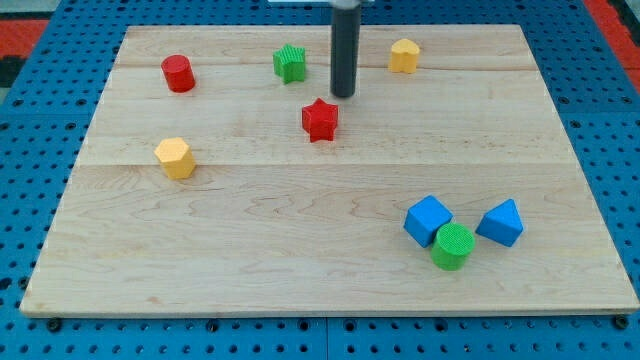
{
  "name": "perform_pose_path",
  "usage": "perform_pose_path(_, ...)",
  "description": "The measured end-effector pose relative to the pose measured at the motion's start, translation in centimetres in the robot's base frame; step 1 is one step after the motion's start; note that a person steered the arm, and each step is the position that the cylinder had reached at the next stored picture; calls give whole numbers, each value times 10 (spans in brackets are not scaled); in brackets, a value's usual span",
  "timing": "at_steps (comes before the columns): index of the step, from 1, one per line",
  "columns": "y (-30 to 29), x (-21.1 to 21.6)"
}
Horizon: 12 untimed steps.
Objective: Slide the red star into blue cube
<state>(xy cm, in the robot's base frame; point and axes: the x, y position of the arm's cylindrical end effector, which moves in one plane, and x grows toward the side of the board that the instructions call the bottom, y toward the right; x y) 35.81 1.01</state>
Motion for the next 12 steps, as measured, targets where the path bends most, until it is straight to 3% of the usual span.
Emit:
perform_pose_path(2,-90,18)
perform_pose_path(3,-2,75)
perform_pose_path(4,26,47)
perform_pose_path(5,20,-22)
perform_pose_path(6,57,29)
perform_pose_path(7,27,17)
perform_pose_path(9,40,86)
perform_pose_path(11,79,104)
perform_pose_path(12,63,107)
